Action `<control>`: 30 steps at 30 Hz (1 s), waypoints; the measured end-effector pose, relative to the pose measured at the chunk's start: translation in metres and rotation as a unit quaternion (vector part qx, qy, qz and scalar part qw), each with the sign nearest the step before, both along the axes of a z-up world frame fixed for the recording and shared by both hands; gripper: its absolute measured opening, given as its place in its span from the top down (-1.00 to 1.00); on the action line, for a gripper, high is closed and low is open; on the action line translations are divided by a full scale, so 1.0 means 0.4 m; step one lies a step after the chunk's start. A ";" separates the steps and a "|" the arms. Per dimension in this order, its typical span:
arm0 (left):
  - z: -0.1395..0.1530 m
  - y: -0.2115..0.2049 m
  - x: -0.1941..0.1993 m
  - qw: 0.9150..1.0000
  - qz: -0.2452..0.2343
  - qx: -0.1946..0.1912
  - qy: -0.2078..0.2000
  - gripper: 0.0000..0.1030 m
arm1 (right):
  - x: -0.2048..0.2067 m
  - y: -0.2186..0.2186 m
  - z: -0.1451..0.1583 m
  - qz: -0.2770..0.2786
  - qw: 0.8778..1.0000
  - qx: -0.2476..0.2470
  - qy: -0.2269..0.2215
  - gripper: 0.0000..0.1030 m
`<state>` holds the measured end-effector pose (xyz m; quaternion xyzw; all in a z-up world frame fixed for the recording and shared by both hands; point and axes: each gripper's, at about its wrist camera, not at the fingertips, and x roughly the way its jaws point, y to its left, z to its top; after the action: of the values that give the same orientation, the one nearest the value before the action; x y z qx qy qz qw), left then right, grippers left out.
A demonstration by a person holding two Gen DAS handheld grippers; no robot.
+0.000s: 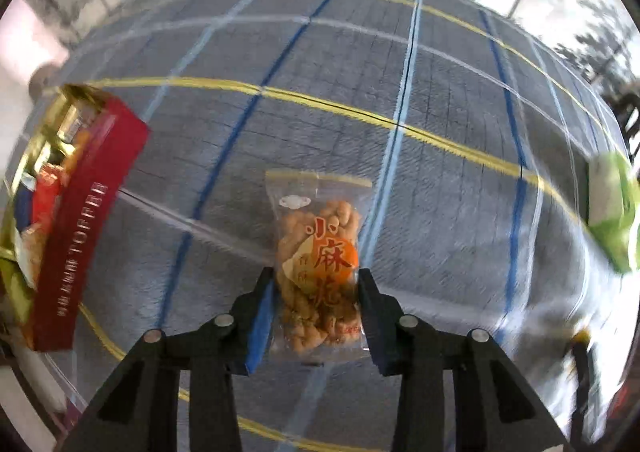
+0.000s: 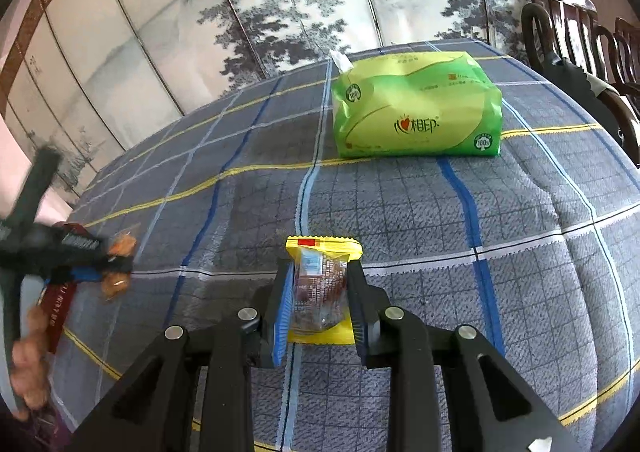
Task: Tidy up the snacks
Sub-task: 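Grasp the second clear twist-snack packet with the left gripper while the right gripper holds the yellow packet, then carry the clear packet into the tin and open the left gripper while the right gripper holds the yellow packet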
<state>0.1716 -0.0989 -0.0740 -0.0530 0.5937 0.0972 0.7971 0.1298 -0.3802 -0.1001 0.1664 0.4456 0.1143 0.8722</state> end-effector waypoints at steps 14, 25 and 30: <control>0.140 0.094 -0.251 0.989 -0.072 0.053 -0.121 0.22 | 0.002 0.034 0.000 0.000 0.998 -0.058 0.010 0.52; 0.209 0.205 -0.340 0.985 -0.058 0.050 -0.157 0.22 | 0.003 0.065 0.006 -0.002 0.994 -0.111 0.012 0.52; 0.218 0.238 -0.359 0.984 -0.050 0.053 -0.164 0.22 | 0.003 0.073 0.006 -0.003 0.992 -0.125 0.013 0.52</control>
<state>0.0279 -0.0036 0.0131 0.0039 0.4507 0.0784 0.8892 0.1312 -0.3510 -0.0977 0.0585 0.4676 0.0528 0.8804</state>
